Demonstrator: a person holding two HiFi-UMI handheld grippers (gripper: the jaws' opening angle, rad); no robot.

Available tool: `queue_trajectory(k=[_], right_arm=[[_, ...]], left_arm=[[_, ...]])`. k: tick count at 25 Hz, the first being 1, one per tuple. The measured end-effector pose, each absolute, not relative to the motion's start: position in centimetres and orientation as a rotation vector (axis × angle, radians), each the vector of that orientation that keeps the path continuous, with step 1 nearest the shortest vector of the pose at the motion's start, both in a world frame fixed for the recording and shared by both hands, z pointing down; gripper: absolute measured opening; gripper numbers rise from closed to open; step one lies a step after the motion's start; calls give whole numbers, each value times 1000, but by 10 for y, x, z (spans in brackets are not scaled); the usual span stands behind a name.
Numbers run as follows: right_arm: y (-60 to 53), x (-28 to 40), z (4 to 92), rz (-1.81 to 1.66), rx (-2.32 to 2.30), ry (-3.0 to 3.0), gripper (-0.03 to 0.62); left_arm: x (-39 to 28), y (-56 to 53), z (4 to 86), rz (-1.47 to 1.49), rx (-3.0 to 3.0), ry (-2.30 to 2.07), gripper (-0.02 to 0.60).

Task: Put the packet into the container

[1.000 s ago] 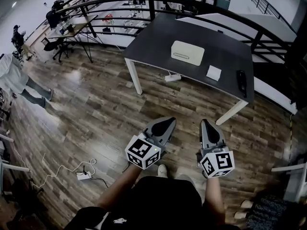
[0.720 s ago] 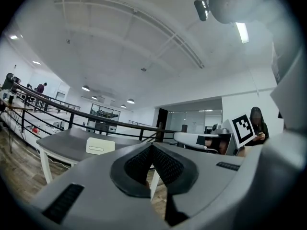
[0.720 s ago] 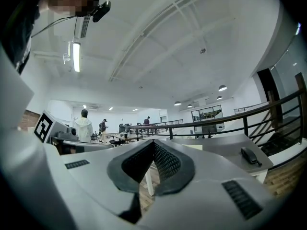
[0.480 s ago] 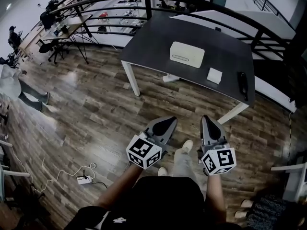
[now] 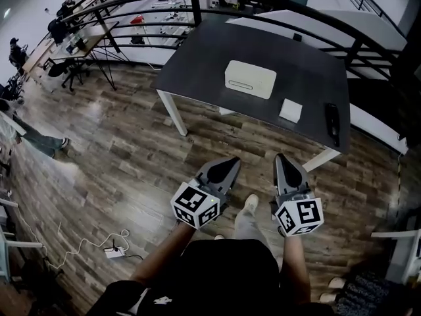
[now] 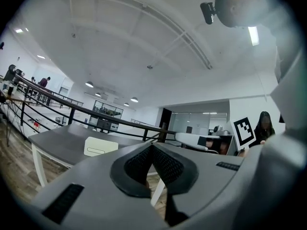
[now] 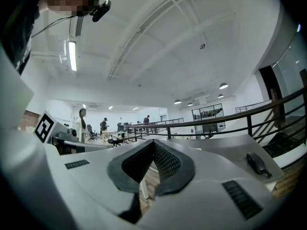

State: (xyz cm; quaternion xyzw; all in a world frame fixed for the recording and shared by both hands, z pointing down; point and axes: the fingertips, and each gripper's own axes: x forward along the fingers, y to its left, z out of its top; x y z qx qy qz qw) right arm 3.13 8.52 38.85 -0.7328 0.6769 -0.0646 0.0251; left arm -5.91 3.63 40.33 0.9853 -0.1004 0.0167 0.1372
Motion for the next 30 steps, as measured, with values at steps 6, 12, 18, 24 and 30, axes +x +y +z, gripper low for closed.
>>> queue_trajectory(k=[6, 12, 18, 24, 30], right_arm=[[46, 90, 379, -173, -2243, 2129, 3], [10, 147, 381, -161, -2222, 2163, 3], [-15, 201, 386, -196, -2227, 2148, 3], [-30, 231, 395, -213, -2213, 2192, 3], [-36, 238, 406, -262, -2206, 2223, 3]], left_arm=[[-3, -6, 390, 43, 2877, -326, 5], [50, -37, 393, 59, 2870, -370, 5], [104, -62, 394, 67, 2882, -382, 5], [140, -75, 394, 58, 2889, -402, 5], [148, -84, 398, 87, 2888, -415, 5]])
